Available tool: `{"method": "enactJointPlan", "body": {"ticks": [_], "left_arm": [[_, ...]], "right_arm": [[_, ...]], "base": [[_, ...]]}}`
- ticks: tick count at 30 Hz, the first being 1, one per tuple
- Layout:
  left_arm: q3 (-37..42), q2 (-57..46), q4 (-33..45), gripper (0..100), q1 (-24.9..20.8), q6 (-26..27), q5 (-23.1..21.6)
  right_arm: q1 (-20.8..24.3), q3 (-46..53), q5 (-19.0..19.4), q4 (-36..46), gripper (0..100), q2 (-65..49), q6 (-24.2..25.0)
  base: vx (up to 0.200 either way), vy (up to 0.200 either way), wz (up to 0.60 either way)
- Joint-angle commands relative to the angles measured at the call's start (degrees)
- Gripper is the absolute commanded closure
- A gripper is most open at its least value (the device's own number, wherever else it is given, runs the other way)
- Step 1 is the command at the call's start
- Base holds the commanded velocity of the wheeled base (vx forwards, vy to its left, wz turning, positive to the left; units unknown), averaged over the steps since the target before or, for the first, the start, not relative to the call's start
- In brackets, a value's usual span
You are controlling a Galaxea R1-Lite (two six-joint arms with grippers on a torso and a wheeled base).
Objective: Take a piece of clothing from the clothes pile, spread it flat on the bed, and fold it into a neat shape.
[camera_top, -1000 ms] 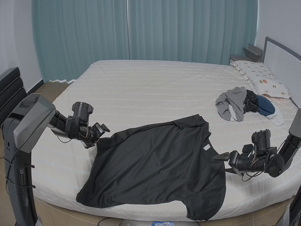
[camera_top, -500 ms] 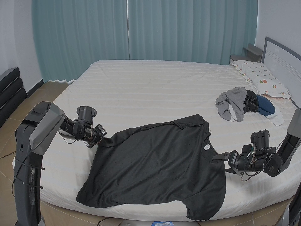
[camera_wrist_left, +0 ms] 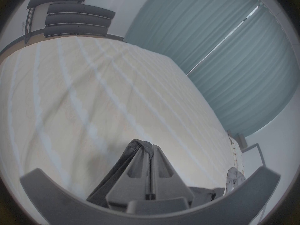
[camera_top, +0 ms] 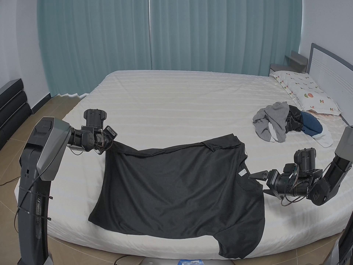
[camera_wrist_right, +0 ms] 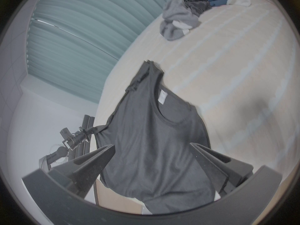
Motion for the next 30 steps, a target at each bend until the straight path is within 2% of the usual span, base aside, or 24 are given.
{"method": "enactJointPlan", "body": {"ticks": [1, 8, 13, 14, 15, 19, 27, 30], "left_arm": [[-1.65, 1.37, 0.22, 100, 0.34, -0.04, 0.24], [-1.65, 1.54, -0.04, 100, 0.34, -0.04, 0.24], [-1.74, 0.75, -0.04, 100, 0.52, 0.31, 0.42], [-1.74, 0.75, -0.04, 100, 0.52, 0.31, 0.42], [-1.91, -0.04, 0.05, 100, 1.48, 0.49, 0.42], [-3.23, -1.09, 0.4, 100, 3.42, 0.66, 0.42], [-5.34, -0.92, 0.49, 100, 4.82, 3.39, 0.68], [-5.69, -1.0, 0.4, 100, 4.74, 3.39, 1.47]], "right_arm": [[0.13, -6.55, -2.87, 0.24, 0, 3.78, 0.6], [1.45, -20.87, -7.7, 6.75, 0, 10.28, 0.34], [3.21, -38.54, -13.59, 16.94, 0, 19.86, -0.02], [3.21, -38.54, -13.59, 16.94, 0, 19.86, -0.02], [3.21, -43.37, -14.56, 20.37, 0, 22.15, -0.02], [3.12, -51.37, -15.44, 25.64, 0, 26.19, -0.02], [3.03, -59.81, -17.11, 26.61, 0, 31.11, -1.95], [2.86, -63.94, -17.55, 26.96, 0, 33.4, -4.94]], "base": [[0.0, 0.0, 0.0], [0.0, 0.0, 0.0], [0.0, 0.0, 0.0], [0.0, 0.0, 0.0], [0.0, 0.0, 0.0], [0.0, 0.0, 0.0], [0.0, 0.0, 0.0], [0.0, 0.0, 0.0]]}}
